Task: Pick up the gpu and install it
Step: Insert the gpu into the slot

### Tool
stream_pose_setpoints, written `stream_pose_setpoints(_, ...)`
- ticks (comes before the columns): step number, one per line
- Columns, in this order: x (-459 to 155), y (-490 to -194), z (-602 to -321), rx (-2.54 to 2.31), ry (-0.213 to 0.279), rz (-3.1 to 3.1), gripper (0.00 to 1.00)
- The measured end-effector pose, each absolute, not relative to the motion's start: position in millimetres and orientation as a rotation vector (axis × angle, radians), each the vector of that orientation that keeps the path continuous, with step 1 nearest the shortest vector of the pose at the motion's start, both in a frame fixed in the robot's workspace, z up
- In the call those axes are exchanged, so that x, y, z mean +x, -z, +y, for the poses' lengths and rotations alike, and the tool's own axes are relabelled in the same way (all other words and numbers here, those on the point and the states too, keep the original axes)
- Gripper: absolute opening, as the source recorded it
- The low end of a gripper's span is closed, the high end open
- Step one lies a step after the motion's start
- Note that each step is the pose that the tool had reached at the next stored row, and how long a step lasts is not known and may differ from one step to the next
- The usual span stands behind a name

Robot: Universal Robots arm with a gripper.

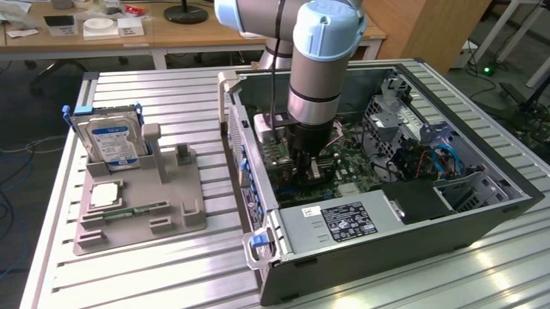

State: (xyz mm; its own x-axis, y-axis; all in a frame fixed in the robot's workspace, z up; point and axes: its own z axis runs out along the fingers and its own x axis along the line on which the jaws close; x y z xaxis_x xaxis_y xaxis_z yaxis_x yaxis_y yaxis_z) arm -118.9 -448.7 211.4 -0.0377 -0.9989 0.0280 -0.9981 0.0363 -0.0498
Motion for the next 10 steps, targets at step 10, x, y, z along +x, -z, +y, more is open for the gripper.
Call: stream_pose_setpoints(10,-118.8,-224.6,-448.9,-2.165,0.098,2.247,0.29)
